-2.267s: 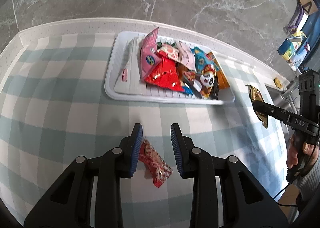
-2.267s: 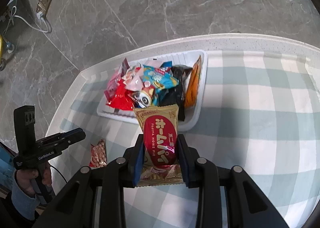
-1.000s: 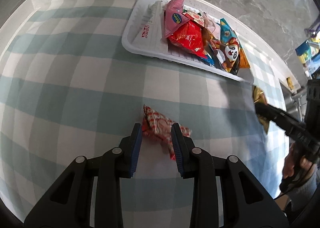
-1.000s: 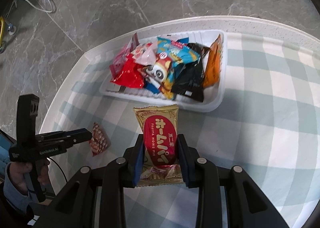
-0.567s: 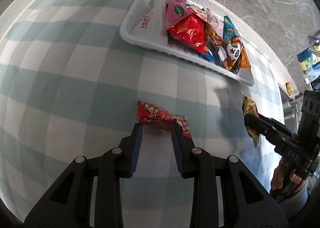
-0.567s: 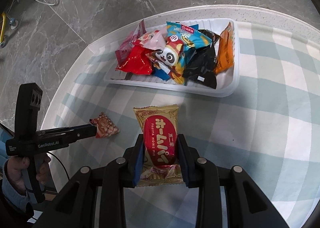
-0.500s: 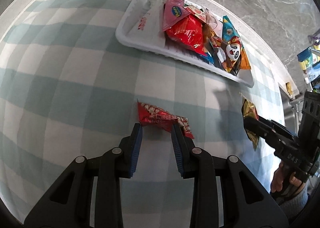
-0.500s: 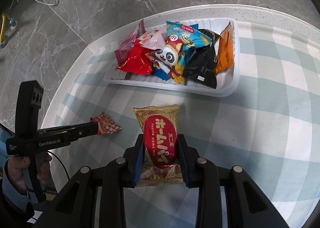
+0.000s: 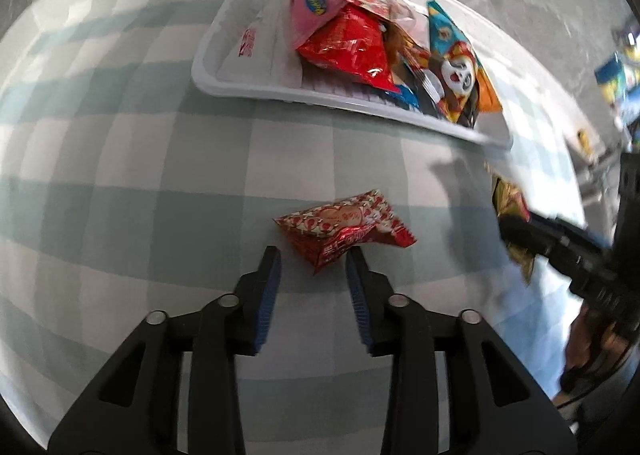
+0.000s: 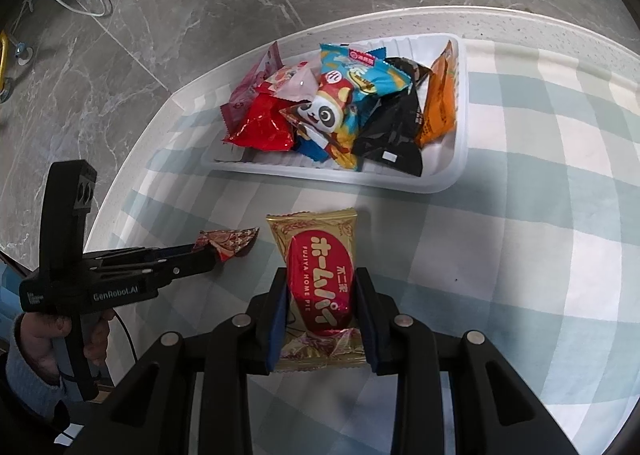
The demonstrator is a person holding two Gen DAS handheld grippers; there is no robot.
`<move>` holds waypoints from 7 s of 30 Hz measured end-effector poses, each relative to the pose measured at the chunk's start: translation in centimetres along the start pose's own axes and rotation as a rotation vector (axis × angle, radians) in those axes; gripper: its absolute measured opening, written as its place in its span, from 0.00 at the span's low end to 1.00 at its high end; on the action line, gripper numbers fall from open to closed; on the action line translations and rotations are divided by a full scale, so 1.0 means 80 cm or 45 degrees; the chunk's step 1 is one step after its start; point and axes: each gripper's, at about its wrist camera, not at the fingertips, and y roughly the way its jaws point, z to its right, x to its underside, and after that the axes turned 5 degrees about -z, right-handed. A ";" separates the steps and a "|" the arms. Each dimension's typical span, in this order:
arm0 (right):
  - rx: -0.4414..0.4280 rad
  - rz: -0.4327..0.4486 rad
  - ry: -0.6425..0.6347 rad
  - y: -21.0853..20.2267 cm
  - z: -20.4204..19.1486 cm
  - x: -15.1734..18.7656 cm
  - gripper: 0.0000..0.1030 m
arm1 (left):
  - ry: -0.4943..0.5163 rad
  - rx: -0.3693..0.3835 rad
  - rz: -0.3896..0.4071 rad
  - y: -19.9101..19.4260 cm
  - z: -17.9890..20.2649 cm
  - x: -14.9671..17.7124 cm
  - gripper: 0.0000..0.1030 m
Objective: Organize snacks
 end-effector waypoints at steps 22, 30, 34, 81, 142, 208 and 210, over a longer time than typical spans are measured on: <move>0.003 -0.001 0.006 0.001 0.003 -0.001 0.33 | 0.882 -0.178 -0.022 0.023 0.074 -0.022 0.20; -0.009 -0.010 0.035 0.004 0.008 -0.002 0.34 | 0.717 0.041 -0.026 0.007 0.039 -0.031 0.17; -0.034 -0.006 0.048 0.001 0.009 -0.003 0.34 | 0.626 0.129 -0.002 -0.008 0.024 -0.036 0.17; -0.085 0.197 0.155 -0.043 0.068 -0.161 0.34 | 0.299 0.392 0.217 -0.083 0.024 -0.222 0.18; 0.046 0.191 0.080 -0.019 0.040 -0.176 0.51 | 0.424 -0.063 0.425 -0.081 0.074 -0.230 0.57; 0.458 0.585 -0.098 -0.234 -0.112 0.021 1.00 | 0.571 -0.149 0.765 -0.292 0.154 -0.023 0.96; 0.457 0.588 -0.096 -0.235 -0.112 0.023 1.00 | 0.575 -0.150 0.767 -0.293 0.155 -0.022 0.96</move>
